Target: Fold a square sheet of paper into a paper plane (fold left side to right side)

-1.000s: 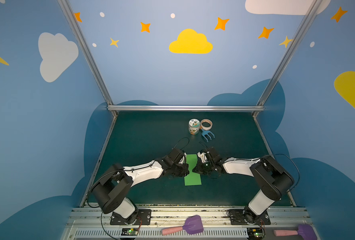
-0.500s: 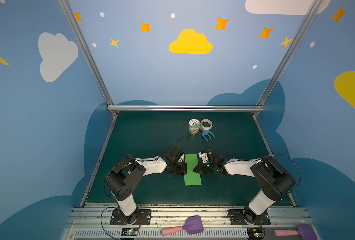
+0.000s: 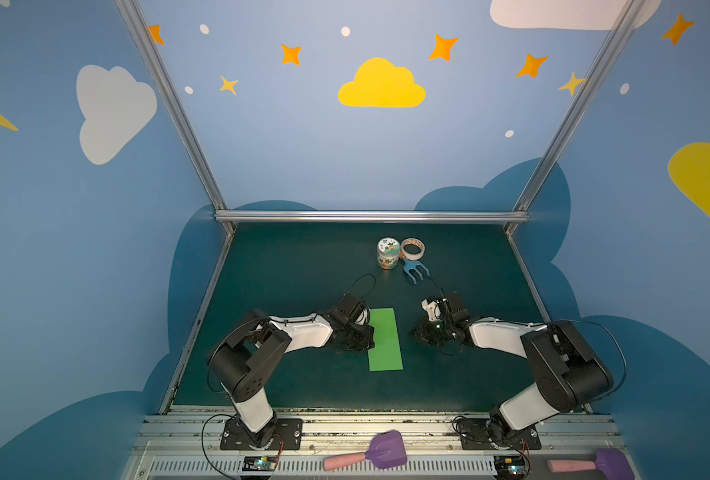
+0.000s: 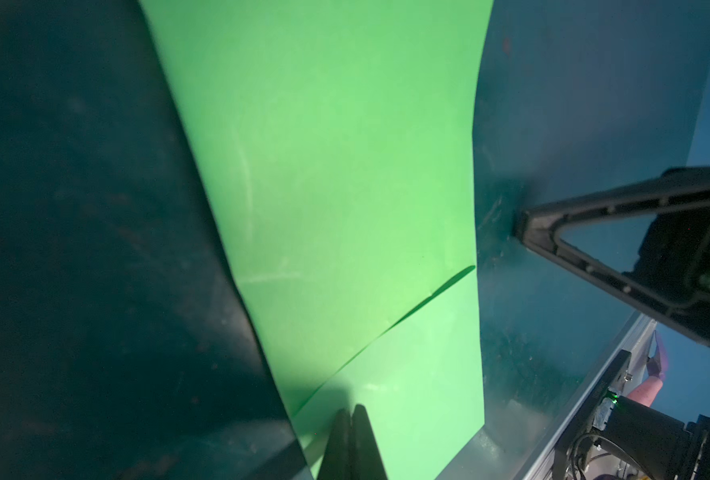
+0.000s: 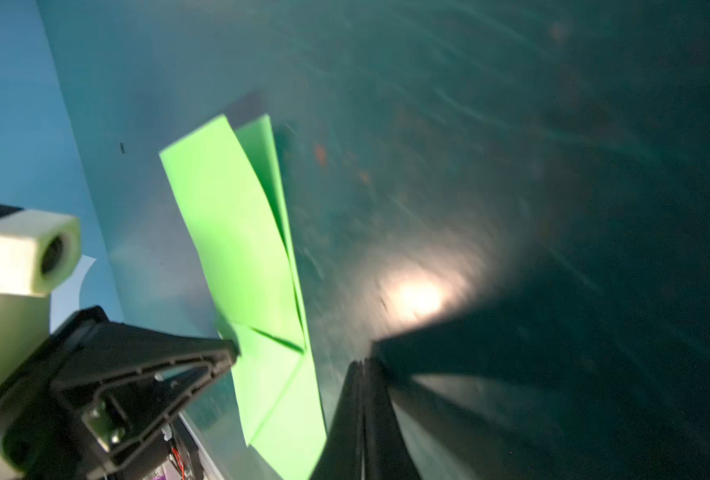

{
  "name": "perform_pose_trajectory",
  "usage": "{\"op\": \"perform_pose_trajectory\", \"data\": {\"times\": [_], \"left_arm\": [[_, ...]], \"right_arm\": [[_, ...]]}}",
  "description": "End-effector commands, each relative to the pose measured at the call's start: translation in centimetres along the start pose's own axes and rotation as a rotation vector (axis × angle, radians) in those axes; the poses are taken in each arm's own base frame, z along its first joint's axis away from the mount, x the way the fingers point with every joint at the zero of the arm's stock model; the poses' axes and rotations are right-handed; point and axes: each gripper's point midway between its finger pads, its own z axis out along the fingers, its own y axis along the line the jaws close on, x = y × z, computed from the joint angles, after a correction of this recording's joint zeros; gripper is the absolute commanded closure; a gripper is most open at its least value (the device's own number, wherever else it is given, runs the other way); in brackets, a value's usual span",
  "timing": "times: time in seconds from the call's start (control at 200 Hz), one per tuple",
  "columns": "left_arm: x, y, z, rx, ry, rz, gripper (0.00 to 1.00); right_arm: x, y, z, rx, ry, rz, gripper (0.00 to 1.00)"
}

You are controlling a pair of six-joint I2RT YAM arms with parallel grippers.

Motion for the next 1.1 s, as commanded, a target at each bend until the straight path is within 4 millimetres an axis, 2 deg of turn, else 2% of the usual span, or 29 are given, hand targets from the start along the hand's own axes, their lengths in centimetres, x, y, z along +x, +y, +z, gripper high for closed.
{"op": "perform_pose_trajectory", "data": {"times": [0.0, 0.11, 0.285, 0.425, 0.601, 0.766, 0.906, 1.091], "left_arm": [[1.8, 2.2, 0.7, -0.068, 0.050, -0.009, 0.96], [1.7, 2.0, 0.7, -0.065, 0.050, -0.005, 0.97], [1.6, 2.0, 0.6, -0.066, 0.047, -0.003, 0.96], [1.7, 2.1, 0.6, -0.066, 0.049, -0.002, 0.96], [1.7, 2.1, 0.7, -0.067, 0.053, 0.000, 0.97], [1.7, 2.2, 0.7, -0.071, 0.053, -0.003, 0.97], [1.8, 2.2, 0.7, -0.070, 0.054, -0.004, 0.96], [1.8, 2.2, 0.6, -0.071, 0.054, -0.001, 0.96]], "right_arm": [[2.5, -0.9, -1.0, 0.023, 0.046, 0.049, 0.91], [4.3, -0.3, -1.5, -0.006, 0.067, 0.055, 0.67], [7.9, -0.6, -1.6, 0.016, 0.098, 0.062, 0.52], [9.7, -0.9, -1.4, 0.018, 0.092, 0.098, 0.49], [10.3, -0.2, -0.5, 0.009, 0.093, 0.117, 0.48], [10.7, 0.4, 1.4, 0.026, 0.130, 0.110, 0.49], [10.1, 0.2, 2.7, 0.036, 0.109, 0.119, 0.48], [8.0, 0.6, 3.0, 0.034, 0.046, 0.078, 0.48]]}}
